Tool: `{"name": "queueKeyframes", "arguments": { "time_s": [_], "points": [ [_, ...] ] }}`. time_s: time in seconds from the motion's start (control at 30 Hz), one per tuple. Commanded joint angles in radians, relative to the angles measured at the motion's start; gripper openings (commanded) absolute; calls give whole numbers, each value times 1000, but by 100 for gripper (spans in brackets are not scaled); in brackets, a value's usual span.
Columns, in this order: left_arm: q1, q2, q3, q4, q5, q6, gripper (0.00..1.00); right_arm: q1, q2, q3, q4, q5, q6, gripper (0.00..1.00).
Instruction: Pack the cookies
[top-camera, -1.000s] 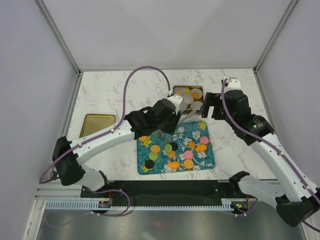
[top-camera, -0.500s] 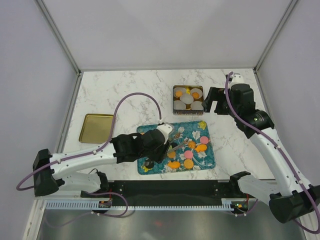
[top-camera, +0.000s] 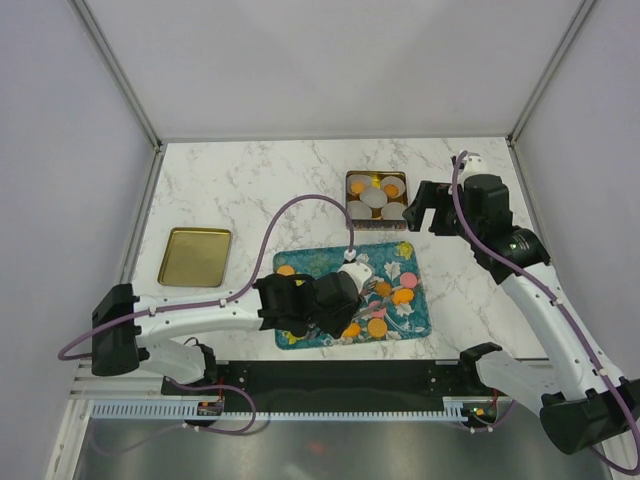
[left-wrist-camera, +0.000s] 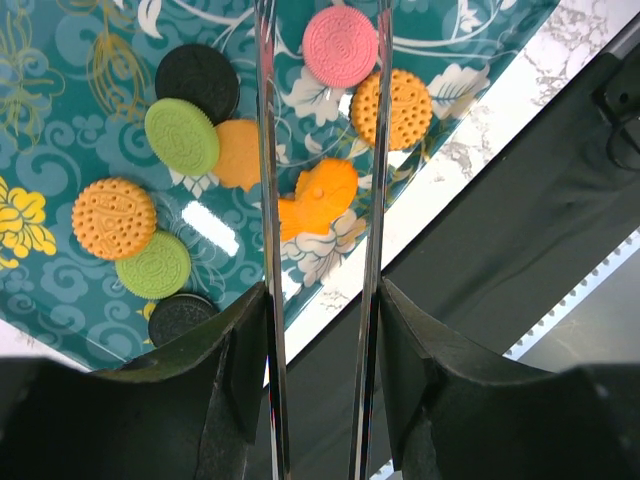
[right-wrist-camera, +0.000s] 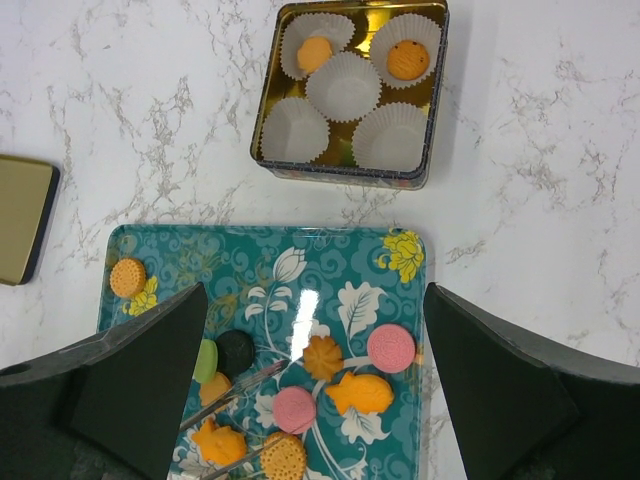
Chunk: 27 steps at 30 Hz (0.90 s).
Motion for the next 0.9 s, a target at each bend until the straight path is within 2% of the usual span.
{"name": "queueKeyframes", "arguments": {
  "time_s": [0.0,0.5,0.87],
  "points": [
    [-16,21,60,50,-47,3,52,-6,-30,-7,31,-9,10,98],
    [-32,166,195,54,-41,83,52,-5,-42,-11,31,-10,10,98],
    [-33,249,234,73,-29,137,53,-5,-62,-14,25,-10,8,98]
  ]
}}
